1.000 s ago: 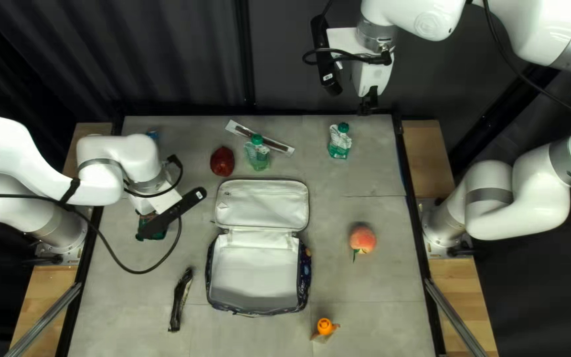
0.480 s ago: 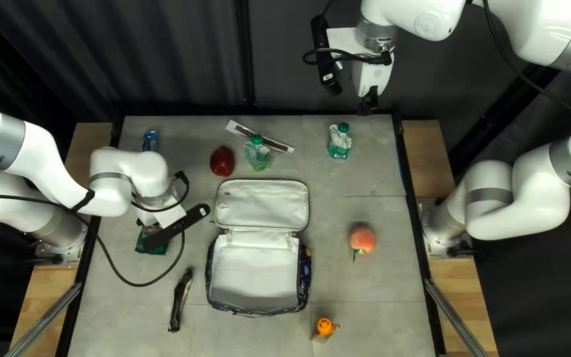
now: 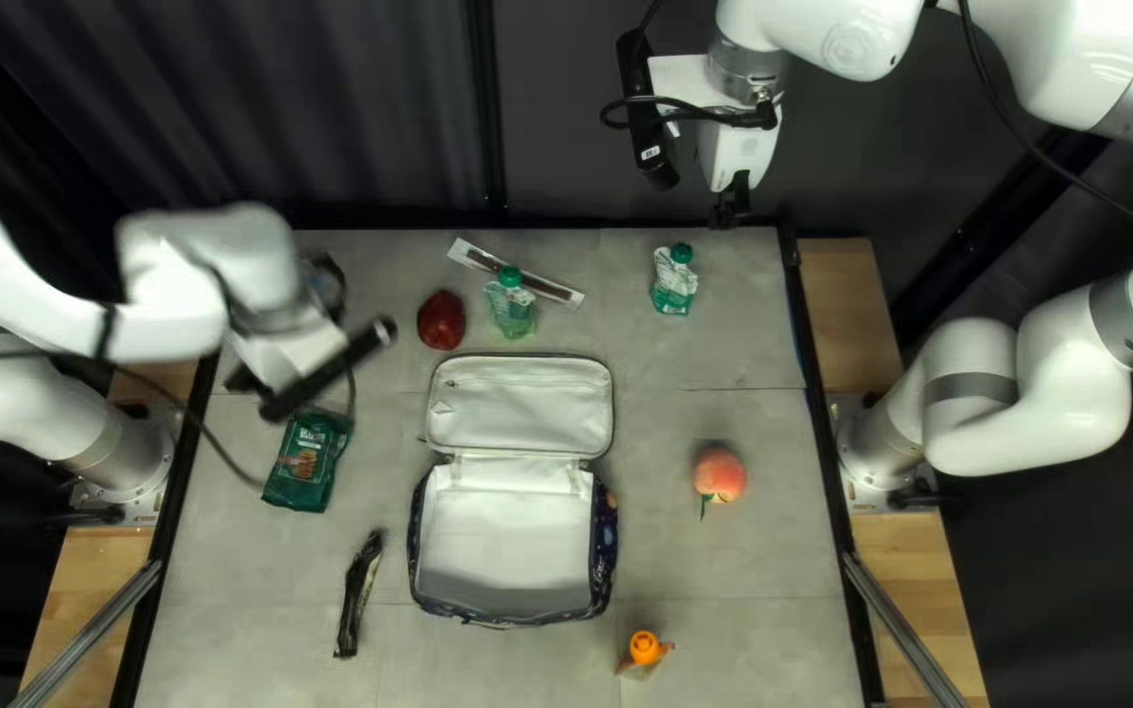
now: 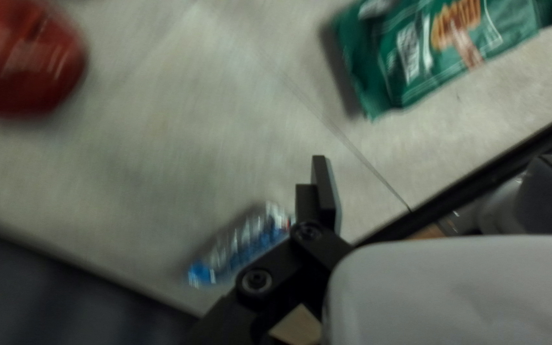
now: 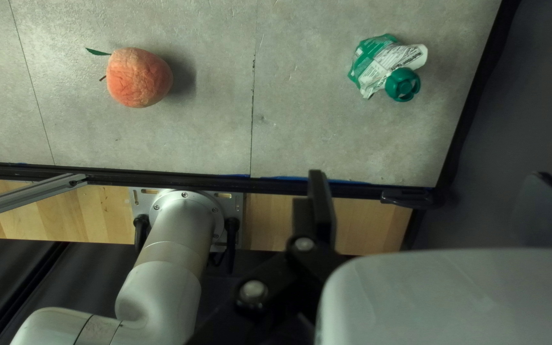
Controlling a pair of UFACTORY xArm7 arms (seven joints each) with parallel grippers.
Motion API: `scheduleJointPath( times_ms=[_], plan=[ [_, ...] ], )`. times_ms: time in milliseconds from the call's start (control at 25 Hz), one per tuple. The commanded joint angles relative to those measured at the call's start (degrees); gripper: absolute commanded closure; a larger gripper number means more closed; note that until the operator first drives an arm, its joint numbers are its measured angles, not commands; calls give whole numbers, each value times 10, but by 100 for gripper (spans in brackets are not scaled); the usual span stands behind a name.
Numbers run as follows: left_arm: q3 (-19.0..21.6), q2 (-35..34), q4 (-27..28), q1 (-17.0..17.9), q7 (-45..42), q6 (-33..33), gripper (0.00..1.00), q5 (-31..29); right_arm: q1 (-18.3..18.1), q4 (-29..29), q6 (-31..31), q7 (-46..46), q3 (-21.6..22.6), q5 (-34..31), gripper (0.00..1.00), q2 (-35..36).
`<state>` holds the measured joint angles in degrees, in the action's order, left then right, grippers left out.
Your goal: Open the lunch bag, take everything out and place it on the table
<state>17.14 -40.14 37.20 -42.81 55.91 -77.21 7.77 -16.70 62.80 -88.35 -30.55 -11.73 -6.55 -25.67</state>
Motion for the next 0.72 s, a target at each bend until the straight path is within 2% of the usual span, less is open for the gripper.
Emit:
scheduleJointPath(
  times_ms=[40,80,160,360,440,720],
  plan=[
    [1,-7,59,-47,-91,-27,0,-3,0,0,0,0,0,0,0,0],
    [2,-7,66,-54,-112,-27,0,2,0,0,0,0,0,0,0,0],
    [34,33,114,-69,-177,-60,0,1,0,0,0,0,0,0,0,0],
    [28,30,112,-67,-174,-62,0,7,0,0,0,0,0,0,0,0],
    [26,25,128,-64,-157,-88,0,-9,0,0,0,0,0,0,0,0],
    [-63,18,252,-97,-105,-220,0,-51,0,0,0,0,0,0,0,0]
  ],
)
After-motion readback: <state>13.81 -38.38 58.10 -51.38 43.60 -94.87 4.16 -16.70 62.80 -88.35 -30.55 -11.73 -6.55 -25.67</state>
